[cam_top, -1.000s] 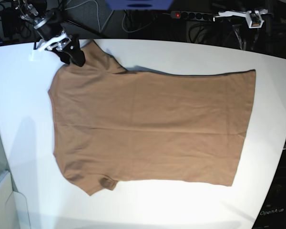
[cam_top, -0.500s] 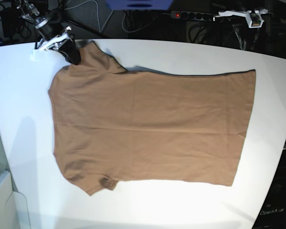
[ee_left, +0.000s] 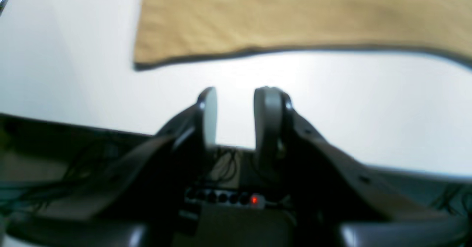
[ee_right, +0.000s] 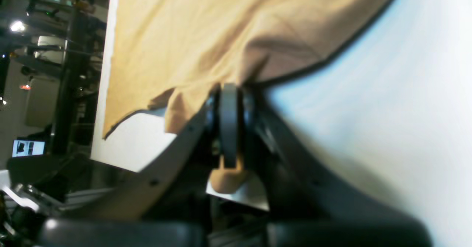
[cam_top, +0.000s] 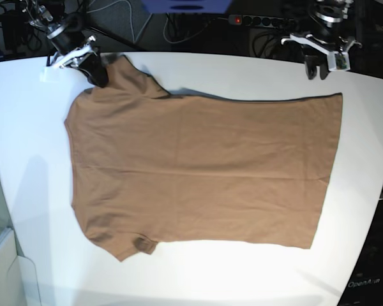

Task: Fold the T-shirt properly
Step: 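Move the left gripper to the hem corner of the shirt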

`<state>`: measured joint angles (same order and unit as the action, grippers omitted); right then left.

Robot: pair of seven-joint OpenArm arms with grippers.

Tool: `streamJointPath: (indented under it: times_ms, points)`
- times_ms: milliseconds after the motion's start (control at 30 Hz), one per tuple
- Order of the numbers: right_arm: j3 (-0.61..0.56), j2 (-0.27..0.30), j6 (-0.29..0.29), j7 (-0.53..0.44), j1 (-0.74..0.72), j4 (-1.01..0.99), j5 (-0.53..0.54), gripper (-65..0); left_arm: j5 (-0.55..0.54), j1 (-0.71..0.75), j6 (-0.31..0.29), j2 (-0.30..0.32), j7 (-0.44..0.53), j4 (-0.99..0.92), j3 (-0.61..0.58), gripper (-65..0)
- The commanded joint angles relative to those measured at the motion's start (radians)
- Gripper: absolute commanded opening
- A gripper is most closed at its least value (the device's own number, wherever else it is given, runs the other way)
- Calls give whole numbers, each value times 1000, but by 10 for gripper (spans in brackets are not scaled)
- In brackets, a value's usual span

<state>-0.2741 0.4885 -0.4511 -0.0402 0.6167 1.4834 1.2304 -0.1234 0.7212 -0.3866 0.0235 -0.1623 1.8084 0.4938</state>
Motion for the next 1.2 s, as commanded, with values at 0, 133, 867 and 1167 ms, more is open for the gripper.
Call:
streamJointPath:
  times_ms: [0,133,867,1167]
  points:
    - [5,14,-16,-16,6,10,15,-644,-37,-19,-41,-3,-21,43,58,-478]
    - [5,14,-16,-16,6,10,15,-644,-144,-140,-268,5,-316,70,282,-478]
    - [-1,26,-16,-14,-8,3,15,-644,-25,-495,-312,92,-765,-140,510,-227]
    - [-1,26,-16,-14,-7,3,15,-643,-26,-579,-312,94,-776,-212,474,-235]
